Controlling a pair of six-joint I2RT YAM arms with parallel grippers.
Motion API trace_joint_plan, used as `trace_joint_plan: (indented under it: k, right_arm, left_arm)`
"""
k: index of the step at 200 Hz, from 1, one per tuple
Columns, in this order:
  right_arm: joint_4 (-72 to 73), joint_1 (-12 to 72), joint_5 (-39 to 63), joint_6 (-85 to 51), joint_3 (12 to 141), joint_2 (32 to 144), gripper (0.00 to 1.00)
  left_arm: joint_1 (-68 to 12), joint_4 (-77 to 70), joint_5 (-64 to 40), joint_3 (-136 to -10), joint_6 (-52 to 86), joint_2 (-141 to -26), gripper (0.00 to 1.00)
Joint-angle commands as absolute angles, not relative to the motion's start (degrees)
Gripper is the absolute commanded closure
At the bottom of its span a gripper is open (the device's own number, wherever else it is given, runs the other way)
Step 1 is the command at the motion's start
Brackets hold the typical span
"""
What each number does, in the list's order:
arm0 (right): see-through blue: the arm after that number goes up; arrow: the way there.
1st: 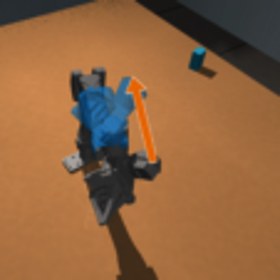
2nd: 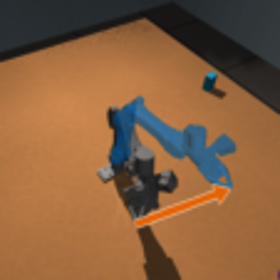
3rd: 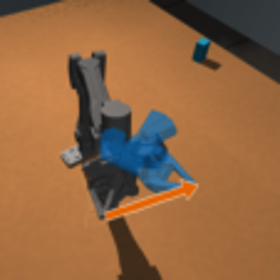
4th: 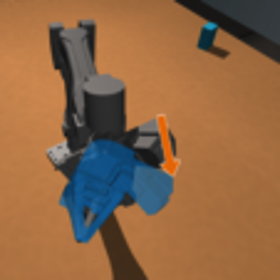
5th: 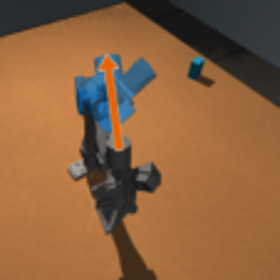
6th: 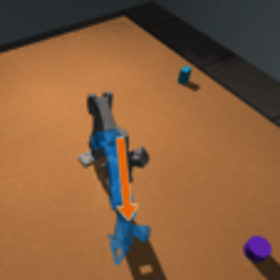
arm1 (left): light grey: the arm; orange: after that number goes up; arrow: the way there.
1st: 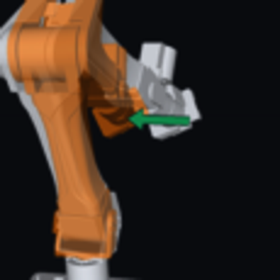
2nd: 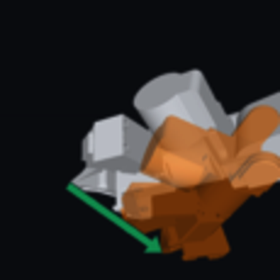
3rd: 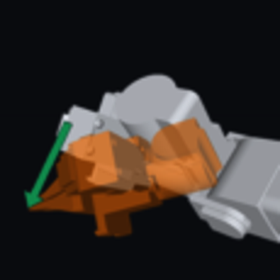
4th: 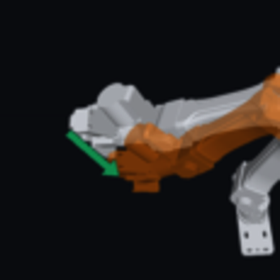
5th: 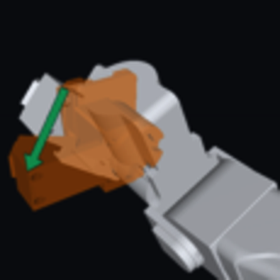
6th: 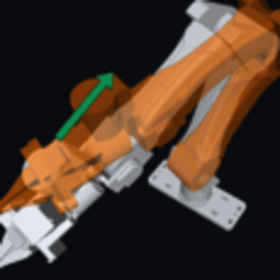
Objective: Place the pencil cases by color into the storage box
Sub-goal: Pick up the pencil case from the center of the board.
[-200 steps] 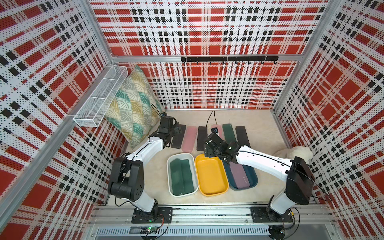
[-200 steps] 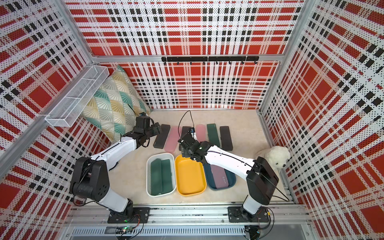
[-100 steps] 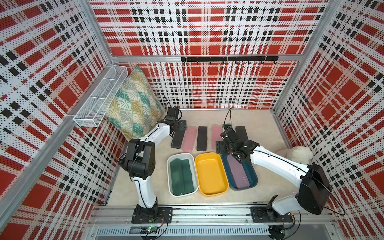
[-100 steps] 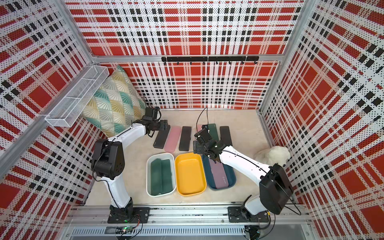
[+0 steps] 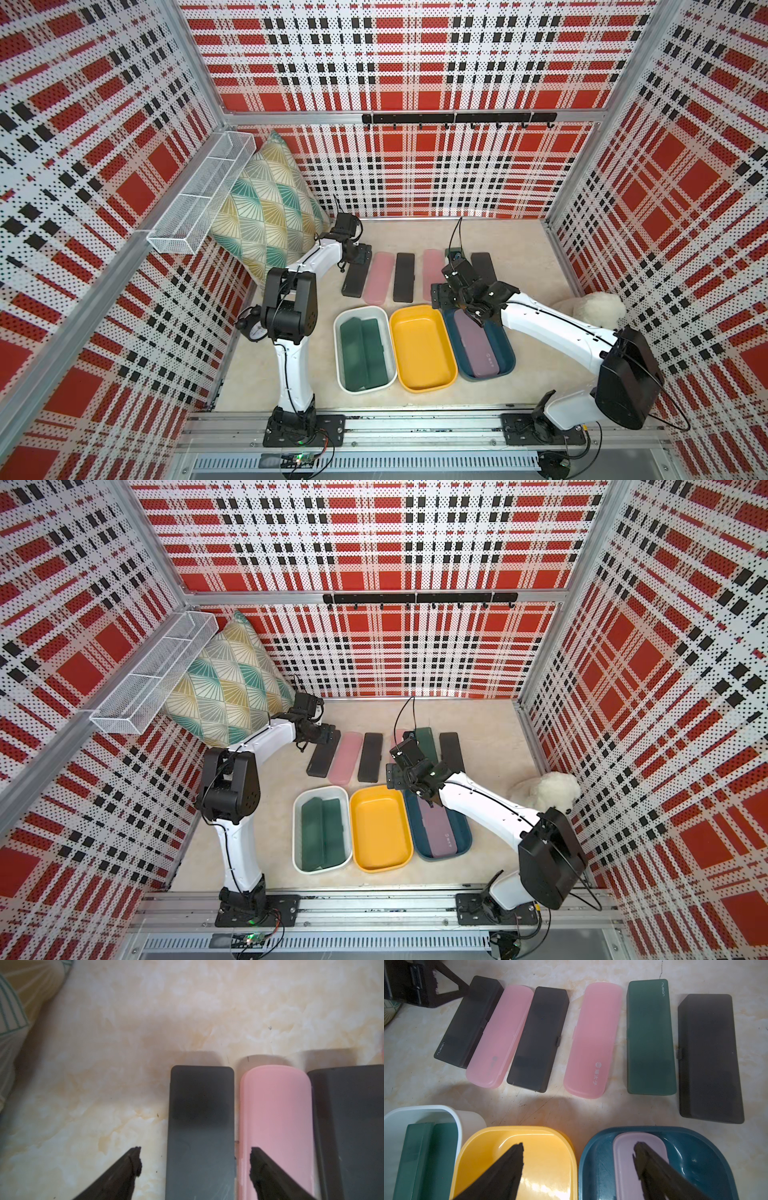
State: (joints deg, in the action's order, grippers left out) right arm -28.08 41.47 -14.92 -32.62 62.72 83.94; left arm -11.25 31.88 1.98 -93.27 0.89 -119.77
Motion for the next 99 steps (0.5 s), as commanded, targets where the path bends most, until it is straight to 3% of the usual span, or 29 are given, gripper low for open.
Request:
trace_joint_plan:
  k: [1, 99]
  right_arm:
    - [-27.0, 41.3, -14.5, -32.36, 62.85, 84.11, 0.11]
    - [-26.54, 41.26, -14.12, -33.11, 61.89, 84.02, 0.11]
  left_arm:
    - [-11.86, 33.84, 2.72, -94.88, -0.26, -121.59, 0.13]
    - [-12.04, 34.78, 4.05, -95.88, -0.78, -125.04, 0.12]
